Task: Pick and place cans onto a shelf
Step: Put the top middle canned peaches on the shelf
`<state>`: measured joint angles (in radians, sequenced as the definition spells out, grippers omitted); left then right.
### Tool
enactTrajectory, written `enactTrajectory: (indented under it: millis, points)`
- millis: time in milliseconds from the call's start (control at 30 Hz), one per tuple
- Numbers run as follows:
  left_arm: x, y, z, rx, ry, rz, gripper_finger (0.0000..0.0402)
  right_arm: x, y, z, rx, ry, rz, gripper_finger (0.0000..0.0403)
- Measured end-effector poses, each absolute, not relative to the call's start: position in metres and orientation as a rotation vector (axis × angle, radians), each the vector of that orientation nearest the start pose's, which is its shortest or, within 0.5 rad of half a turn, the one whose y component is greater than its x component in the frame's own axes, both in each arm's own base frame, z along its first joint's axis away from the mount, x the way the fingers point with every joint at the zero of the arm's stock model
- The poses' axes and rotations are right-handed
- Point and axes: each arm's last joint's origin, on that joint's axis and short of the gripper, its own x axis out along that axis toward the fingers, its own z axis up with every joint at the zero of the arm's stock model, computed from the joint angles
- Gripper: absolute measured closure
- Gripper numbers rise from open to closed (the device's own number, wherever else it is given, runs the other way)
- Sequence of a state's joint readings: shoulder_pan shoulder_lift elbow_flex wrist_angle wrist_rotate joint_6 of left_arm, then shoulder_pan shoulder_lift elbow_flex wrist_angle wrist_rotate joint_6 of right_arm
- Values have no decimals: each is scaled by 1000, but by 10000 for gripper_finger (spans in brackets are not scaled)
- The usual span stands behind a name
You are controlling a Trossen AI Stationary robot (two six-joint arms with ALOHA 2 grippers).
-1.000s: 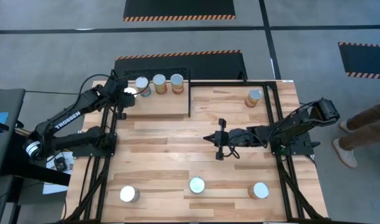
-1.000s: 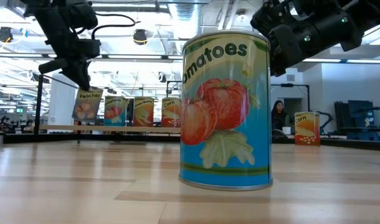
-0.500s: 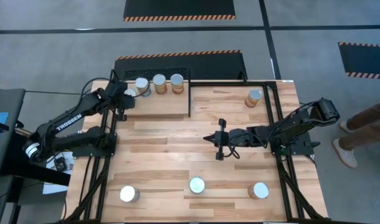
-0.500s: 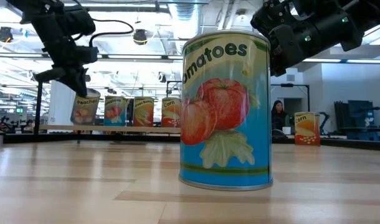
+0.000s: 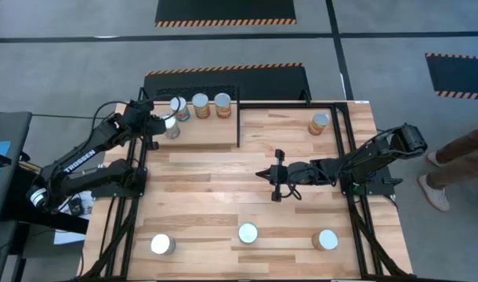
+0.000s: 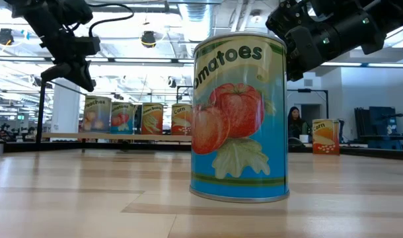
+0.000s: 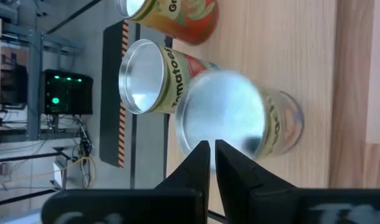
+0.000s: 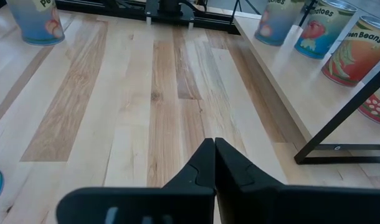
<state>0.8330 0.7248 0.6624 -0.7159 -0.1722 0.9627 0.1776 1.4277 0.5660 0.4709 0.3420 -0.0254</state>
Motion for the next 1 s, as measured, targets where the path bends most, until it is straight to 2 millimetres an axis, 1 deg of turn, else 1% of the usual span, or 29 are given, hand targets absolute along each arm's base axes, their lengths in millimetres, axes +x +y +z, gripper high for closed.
enactTrajectory:
  millis: [100, 233, 400, 500, 600, 700, 833, 1000]
  points:
    - [90, 106, 255, 574, 1140, 492, 384, 273, 39, 182, -126, 380, -158, 387]
    - [91, 101, 258, 550, 1083, 493, 384, 273, 39, 182, -125, 380, -158, 383]
    - [95, 97, 259, 462, 995, 475, 398, 273, 39, 182, -125, 380, -158, 387]
    - [99, 98, 261, 430, 945, 508, 399, 273, 39, 182, -125, 380, -158, 388]
    - [104, 98, 264, 355, 928, 519, 401, 273, 39, 182, -125, 379, -158, 386]
    - [112, 98, 267, 284, 898, 493, 401, 273, 38, 182, -123, 373, -161, 384]
    - [128, 99, 256, 251, 969, 458, 401, 274, 37, 183, -121, 364, -166, 386]
    - [147, 102, 240, 369, 1144, 549, 401, 274, 36, 183, -120, 365, -169, 385]
